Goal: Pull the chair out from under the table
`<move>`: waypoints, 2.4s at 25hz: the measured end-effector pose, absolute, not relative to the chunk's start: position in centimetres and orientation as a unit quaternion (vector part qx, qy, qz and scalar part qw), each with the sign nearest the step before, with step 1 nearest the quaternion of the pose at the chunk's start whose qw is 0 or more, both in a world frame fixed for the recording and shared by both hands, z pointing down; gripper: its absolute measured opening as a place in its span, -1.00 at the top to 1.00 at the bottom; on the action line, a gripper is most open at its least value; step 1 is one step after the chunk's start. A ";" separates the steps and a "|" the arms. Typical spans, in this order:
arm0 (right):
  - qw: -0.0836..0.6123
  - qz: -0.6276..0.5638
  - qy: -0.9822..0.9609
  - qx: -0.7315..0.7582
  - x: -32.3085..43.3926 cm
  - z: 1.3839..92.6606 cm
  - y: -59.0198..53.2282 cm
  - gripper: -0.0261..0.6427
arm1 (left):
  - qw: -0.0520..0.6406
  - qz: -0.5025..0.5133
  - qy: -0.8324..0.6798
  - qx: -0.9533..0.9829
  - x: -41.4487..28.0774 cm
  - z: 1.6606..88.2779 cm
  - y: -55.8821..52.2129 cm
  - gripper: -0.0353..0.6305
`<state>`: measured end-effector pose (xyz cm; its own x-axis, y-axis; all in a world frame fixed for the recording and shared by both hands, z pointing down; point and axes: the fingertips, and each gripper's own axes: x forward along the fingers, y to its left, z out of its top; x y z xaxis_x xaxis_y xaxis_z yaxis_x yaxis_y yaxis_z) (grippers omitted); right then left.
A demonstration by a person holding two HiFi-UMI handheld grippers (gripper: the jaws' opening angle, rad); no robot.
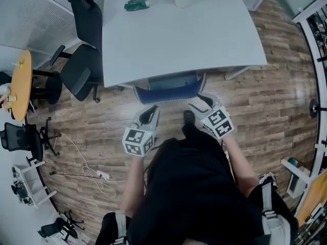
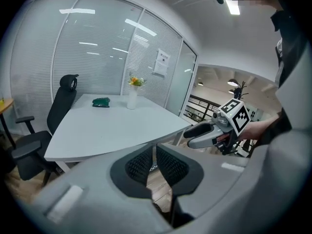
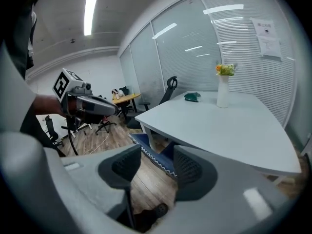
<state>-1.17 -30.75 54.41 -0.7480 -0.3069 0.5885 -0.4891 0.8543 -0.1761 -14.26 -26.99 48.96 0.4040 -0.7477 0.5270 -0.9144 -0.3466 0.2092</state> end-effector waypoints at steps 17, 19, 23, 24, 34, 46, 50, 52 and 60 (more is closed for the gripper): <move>0.376 0.104 -0.912 0.129 -2.7 59.2 -31.7 0.33 | 0.270 0.246 -0.520 0.772 -14.4 54.3 -27.0 0.61; 0.384 0.096 -0.909 0.129 -2.9 59.6 -31.8 0.33 | 0.272 0.259 -0.512 0.772 -14.7 55.5 -27.2 0.58; 0.393 0.094 -0.907 0.117 -3.6 60.4 -31.6 0.33 | 0.267 0.300 -0.491 0.773 -15.3 57.3 -27.7 0.52; 0.392 0.096 -0.907 0.117 -3.7 60.5 -31.6 0.33 | 0.265 0.311 -0.484 0.774 -15.3 57.8 -27.8 0.50; 0.397 0.076 -0.909 0.099 -5.6 61.6 -31.6 0.33 | 0.218 0.367 -0.412 0.805 -14.0 60.9 -29.9 0.29; 0.415 0.076 -0.902 0.088 -7.2 64.0 -31.6 0.34 | 0.208 0.396 -0.400 0.800 -14.4 64.1 -30.3 0.19; 0.416 0.075 -0.901 0.095 -7.0 63.9 -31.9 0.38 | 0.208 0.401 -0.399 0.798 -14.4 64.0 -30.5 0.19; 0.418 0.076 -0.900 0.096 -6.9 63.9 -31.8 0.38 | 0.206 0.404 -0.398 0.797 -14.3 64.0 -30.4 0.19; 0.417 0.049 -0.901 0.111 -7.0 64.3 -31.8 0.38 | 0.208 0.407 -0.417 0.786 -14.6 64.3 -30.5 0.19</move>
